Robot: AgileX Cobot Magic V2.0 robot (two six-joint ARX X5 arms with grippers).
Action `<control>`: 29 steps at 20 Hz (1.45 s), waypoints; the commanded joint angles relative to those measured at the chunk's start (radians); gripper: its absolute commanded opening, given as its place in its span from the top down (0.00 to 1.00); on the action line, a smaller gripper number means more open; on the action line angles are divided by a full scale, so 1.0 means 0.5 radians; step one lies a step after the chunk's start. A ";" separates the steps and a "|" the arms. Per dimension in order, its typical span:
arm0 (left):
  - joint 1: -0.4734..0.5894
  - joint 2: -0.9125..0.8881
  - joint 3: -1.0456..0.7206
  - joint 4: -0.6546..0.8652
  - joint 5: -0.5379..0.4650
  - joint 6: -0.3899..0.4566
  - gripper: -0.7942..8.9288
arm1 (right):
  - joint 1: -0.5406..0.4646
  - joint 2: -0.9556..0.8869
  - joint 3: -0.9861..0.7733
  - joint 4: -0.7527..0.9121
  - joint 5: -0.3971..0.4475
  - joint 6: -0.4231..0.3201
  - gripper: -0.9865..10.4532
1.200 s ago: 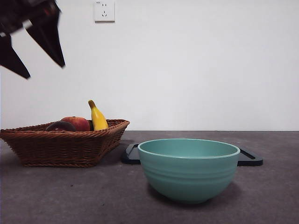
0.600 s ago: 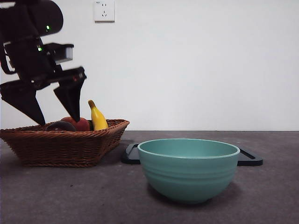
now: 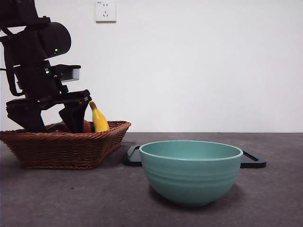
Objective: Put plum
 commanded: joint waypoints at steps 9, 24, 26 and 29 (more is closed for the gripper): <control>-0.008 0.027 0.046 -0.011 -0.005 0.031 0.64 | 0.007 0.012 0.035 0.014 -0.002 0.016 0.56; -0.498 -0.760 0.134 -0.223 0.427 -0.006 0.64 | 0.007 0.012 0.035 0.014 0.000 0.016 0.56; -0.630 -0.743 0.134 -0.216 0.427 -0.003 0.64 | 0.007 0.012 0.035 0.014 -0.001 0.016 0.56; -0.799 -0.667 0.134 -0.204 0.427 -0.003 0.64 | 0.007 0.012 0.035 0.014 -0.001 0.016 0.56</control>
